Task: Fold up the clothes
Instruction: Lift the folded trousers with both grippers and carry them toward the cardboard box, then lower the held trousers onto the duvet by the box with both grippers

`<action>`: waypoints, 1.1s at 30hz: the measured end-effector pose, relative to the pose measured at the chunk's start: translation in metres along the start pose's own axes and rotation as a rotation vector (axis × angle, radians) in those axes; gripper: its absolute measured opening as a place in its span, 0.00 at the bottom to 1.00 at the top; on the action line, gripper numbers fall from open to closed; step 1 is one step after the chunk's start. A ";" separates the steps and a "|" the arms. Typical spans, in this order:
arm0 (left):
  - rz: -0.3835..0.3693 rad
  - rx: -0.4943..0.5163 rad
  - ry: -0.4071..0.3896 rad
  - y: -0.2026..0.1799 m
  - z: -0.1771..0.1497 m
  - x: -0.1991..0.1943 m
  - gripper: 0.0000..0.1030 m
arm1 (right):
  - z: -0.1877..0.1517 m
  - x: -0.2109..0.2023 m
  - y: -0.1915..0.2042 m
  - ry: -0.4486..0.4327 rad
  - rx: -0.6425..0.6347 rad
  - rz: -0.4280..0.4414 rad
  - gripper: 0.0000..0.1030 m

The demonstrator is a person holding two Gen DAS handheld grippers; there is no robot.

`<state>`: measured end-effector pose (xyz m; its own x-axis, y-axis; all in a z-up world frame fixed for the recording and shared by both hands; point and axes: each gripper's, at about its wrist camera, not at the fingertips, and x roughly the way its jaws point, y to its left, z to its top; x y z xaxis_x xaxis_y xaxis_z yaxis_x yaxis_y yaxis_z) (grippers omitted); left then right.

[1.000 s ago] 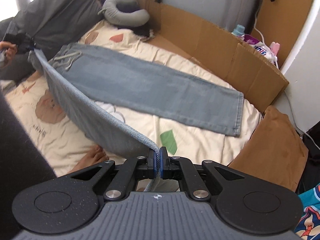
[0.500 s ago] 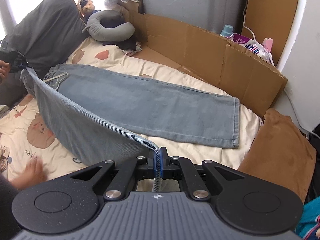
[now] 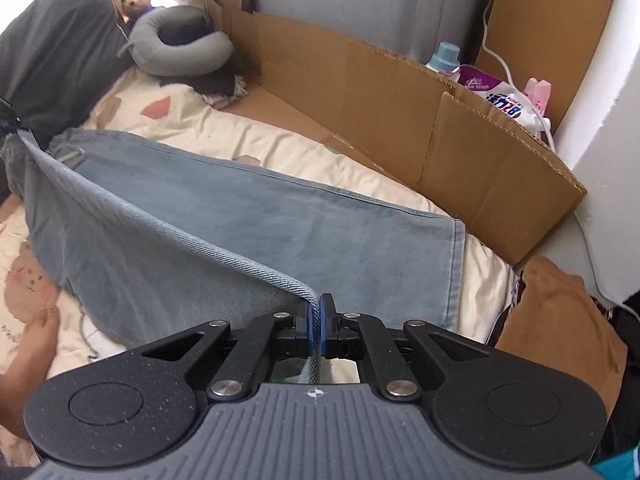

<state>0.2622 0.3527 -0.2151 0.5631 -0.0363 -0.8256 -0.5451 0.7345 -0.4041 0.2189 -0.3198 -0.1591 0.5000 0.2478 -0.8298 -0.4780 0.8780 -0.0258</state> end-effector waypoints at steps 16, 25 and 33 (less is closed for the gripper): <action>0.027 0.039 0.026 -0.048 0.034 0.099 0.07 | 0.077 0.144 -0.039 0.123 -0.083 -0.056 0.00; 0.064 0.017 0.089 -0.040 0.034 0.171 0.07 | 0.094 0.237 -0.053 0.202 -0.139 -0.055 0.00; 0.012 -0.045 0.122 -0.038 0.026 0.181 0.21 | 0.085 0.270 -0.062 0.219 -0.075 -0.040 0.01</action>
